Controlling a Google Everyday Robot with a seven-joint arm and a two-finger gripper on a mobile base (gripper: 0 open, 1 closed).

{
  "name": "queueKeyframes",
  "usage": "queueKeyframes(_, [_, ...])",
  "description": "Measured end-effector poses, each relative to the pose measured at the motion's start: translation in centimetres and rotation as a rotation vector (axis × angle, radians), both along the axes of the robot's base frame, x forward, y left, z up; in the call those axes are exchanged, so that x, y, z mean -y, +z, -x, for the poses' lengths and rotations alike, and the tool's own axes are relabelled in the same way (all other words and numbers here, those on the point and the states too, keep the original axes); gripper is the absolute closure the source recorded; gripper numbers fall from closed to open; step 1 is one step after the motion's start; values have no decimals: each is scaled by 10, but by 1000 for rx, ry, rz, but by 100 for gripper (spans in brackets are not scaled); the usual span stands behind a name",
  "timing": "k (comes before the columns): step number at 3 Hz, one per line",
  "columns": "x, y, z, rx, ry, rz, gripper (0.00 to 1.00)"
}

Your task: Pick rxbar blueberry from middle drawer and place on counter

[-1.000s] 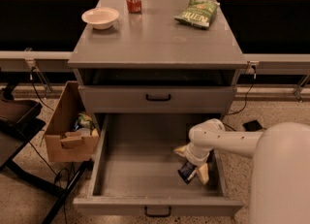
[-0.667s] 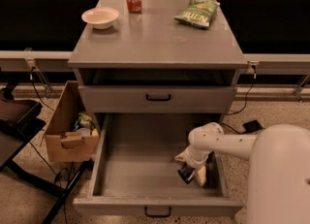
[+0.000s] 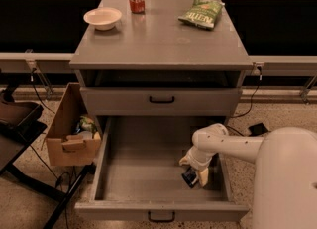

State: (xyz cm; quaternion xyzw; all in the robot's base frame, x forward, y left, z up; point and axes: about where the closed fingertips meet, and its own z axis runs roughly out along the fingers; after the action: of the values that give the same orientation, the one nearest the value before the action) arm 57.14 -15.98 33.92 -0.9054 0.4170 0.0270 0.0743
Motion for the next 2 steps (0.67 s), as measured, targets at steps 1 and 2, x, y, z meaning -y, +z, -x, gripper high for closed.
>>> queueKeyframes(1, [0, 0, 0, 0, 0, 0, 100])
queueKeyframes(2, [0, 0, 0, 0, 0, 0, 97])
